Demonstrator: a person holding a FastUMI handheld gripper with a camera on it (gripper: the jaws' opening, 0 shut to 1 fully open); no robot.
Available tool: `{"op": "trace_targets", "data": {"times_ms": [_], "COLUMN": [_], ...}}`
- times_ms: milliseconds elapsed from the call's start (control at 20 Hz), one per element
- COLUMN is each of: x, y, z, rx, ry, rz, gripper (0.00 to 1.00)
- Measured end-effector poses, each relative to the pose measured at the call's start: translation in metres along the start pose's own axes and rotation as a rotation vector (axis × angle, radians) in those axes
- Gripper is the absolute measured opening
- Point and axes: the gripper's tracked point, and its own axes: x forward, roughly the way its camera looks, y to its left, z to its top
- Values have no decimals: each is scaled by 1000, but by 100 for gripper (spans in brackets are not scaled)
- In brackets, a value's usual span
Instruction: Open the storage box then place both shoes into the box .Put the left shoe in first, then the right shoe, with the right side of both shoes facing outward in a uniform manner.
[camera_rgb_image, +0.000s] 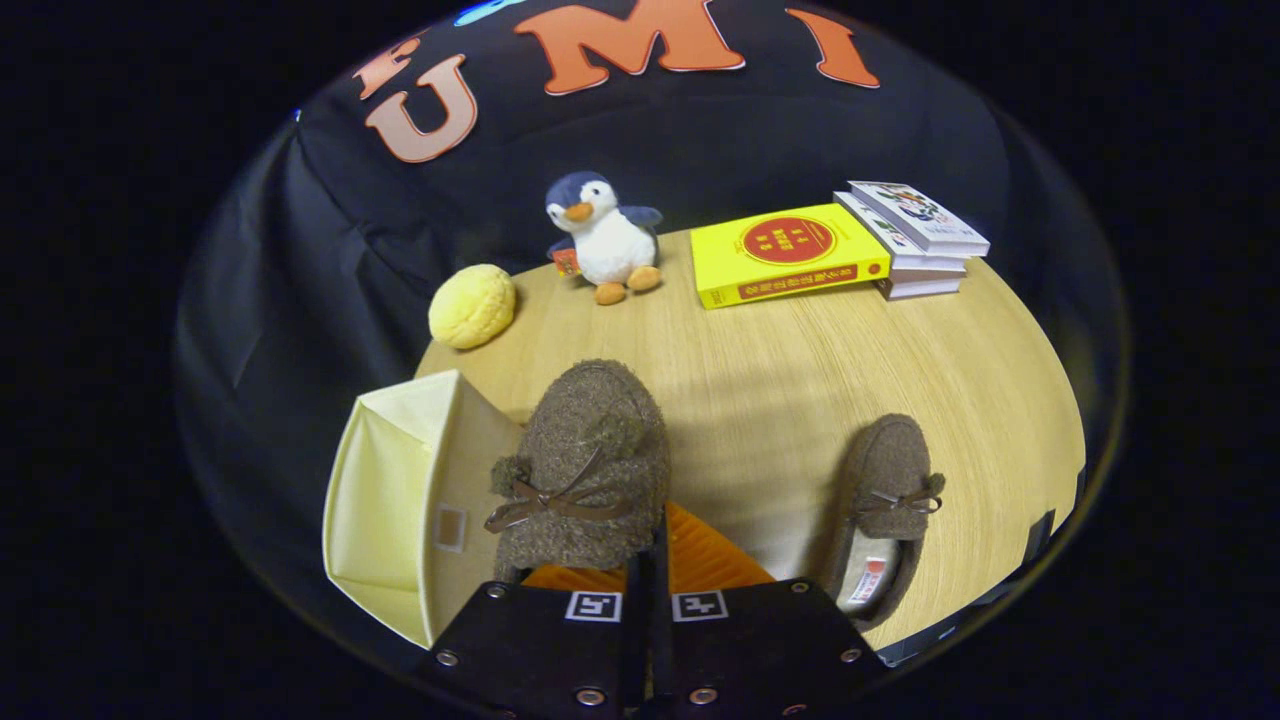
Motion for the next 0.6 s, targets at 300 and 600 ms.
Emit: {"op": "trace_targets", "data": {"times_ms": [300, 600], "x": [-17, 16], "y": [88, 170], "z": [21, -18], "rx": [-63, -141], "ry": [1, 121], "rz": [75, 108], "gripper": [4, 4]}}
